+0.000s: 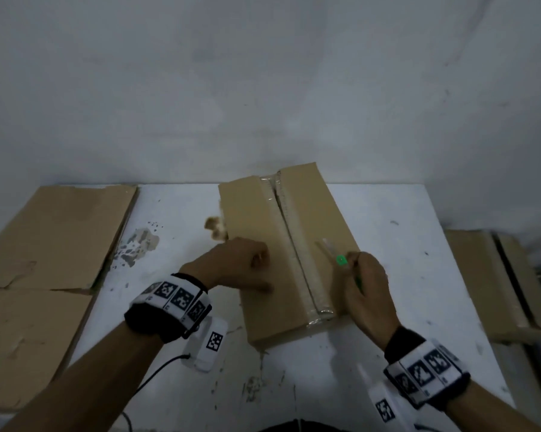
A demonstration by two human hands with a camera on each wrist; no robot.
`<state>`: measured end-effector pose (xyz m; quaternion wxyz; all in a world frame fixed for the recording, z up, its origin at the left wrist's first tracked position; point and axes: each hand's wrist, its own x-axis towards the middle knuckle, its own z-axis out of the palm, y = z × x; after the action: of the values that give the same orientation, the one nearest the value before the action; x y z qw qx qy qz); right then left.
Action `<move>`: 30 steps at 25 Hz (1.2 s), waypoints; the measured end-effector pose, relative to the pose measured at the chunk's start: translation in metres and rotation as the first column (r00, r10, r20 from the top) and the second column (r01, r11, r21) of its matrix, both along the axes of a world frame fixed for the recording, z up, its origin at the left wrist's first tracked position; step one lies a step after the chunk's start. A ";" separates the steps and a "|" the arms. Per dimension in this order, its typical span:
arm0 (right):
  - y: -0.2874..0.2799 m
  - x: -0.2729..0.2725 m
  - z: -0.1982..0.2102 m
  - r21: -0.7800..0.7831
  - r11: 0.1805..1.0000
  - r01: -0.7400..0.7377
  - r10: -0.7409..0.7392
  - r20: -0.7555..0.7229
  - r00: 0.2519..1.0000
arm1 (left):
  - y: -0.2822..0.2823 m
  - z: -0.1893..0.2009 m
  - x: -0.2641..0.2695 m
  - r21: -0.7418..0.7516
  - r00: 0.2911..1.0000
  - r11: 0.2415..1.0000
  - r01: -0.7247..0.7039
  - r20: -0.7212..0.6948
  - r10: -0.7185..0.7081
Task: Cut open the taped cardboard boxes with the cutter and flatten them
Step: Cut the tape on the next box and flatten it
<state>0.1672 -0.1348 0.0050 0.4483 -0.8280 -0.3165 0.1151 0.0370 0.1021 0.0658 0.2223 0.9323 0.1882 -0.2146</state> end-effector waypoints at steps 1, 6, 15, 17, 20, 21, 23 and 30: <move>-0.004 -0.008 0.001 -0.047 0.999 -0.005 0.004 -0.031 1.000 | -0.001 -0.001 0.009 0.032 0.996 0.996 0.082 0.015 -0.082; -0.008 -0.011 -0.007 -0.134 0.988 -0.071 0.067 -0.037 0.997 | -0.001 -0.014 0.042 0.166 0.950 0.936 0.312 -0.067 -0.305; 0.028 0.058 0.013 0.024 0.991 -0.134 0.136 -0.240 0.961 | -0.018 -0.020 0.045 0.254 1.000 0.967 0.009 0.015 -0.014; 0.030 0.069 0.020 0.038 0.997 -0.064 0.073 -0.327 0.942 | -0.007 -0.022 0.049 0.183 0.984 0.971 -0.155 0.121 0.134; 0.012 0.071 0.021 0.087 0.987 0.137 -0.105 -0.300 0.948 | 0.017 -0.019 0.058 0.107 0.951 0.953 -0.283 0.160 0.264; 0.002 0.065 0.021 0.098 0.974 0.203 -0.167 -0.285 0.944 | 0.022 -0.017 0.061 0.137 0.962 0.959 -0.249 0.146 0.229; -0.024 0.052 0.017 0.087 0.949 0.304 -0.265 -0.305 0.915 | 0.024 -0.011 0.072 0.200 0.992 0.976 -0.082 0.116 0.059; -0.061 0.004 0.008 0.024 0.906 0.422 -0.256 -0.763 0.593 | -0.014 0.016 0.147 0.415 0.836 0.726 0.548 -0.297 -0.462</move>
<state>0.1710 -0.1955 0.0131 0.6329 -0.7022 0.0490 0.3224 0.1842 0.0885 0.0818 -0.1026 0.9505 -0.0075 -0.2931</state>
